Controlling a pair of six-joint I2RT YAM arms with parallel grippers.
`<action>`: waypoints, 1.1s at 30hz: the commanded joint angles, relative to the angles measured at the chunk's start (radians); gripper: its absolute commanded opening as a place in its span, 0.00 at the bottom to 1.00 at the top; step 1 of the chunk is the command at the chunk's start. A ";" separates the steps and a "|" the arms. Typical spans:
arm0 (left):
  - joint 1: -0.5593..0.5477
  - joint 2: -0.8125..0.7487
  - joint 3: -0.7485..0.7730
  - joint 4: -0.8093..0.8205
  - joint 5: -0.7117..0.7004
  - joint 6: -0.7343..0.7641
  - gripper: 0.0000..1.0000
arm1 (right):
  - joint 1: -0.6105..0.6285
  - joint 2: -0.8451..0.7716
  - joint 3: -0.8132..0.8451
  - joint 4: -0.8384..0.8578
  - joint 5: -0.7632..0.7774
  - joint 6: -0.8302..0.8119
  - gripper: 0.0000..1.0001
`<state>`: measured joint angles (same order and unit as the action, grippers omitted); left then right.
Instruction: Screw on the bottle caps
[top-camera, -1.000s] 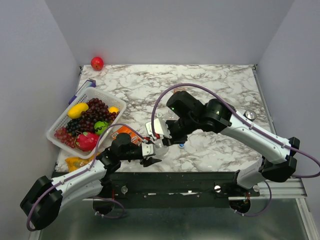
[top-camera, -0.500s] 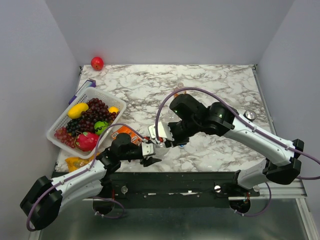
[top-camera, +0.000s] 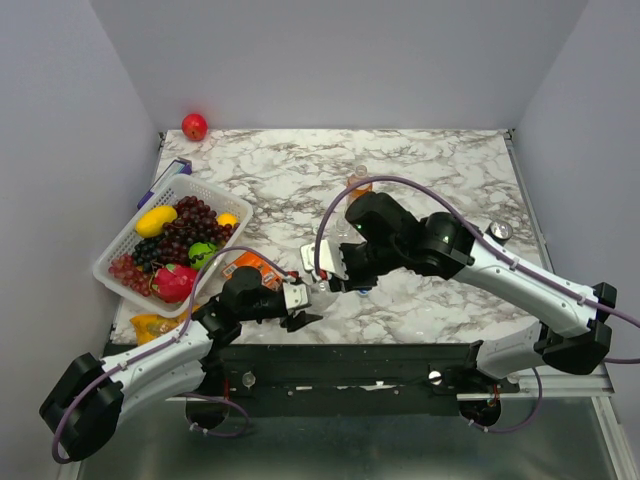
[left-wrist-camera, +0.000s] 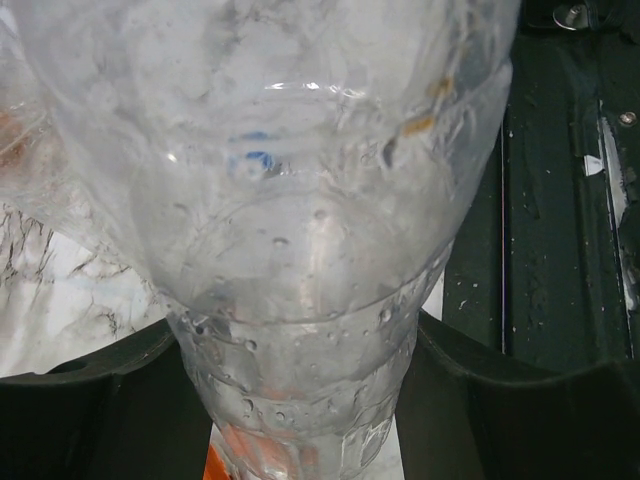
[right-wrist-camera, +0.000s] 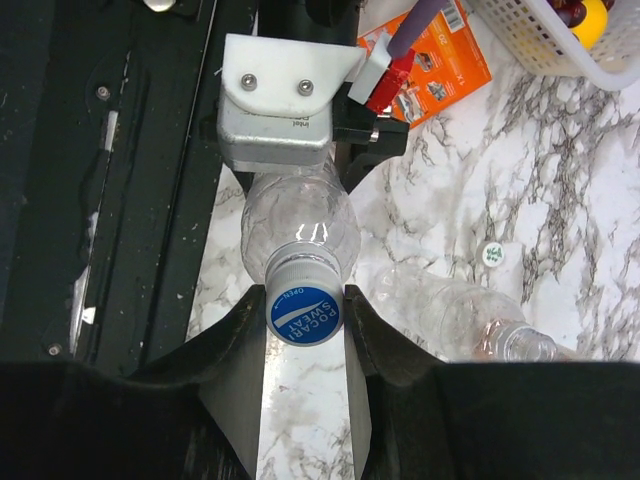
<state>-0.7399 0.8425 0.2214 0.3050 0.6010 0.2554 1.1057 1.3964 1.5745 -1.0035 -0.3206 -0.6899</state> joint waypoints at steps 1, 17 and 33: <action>0.004 -0.028 0.075 0.123 -0.087 -0.013 0.00 | 0.005 0.006 -0.037 -0.020 0.014 0.114 0.23; -0.036 -0.117 0.144 0.011 -0.360 -0.027 0.00 | -0.104 0.156 0.133 0.013 0.186 0.739 0.02; -0.041 -0.069 0.070 -0.029 -0.348 -0.062 0.00 | -0.113 0.194 0.234 -0.003 0.181 0.707 0.30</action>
<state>-0.7685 0.7704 0.2886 0.1688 0.2165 0.2020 0.9821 1.5600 1.7630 -0.9813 -0.1616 0.0368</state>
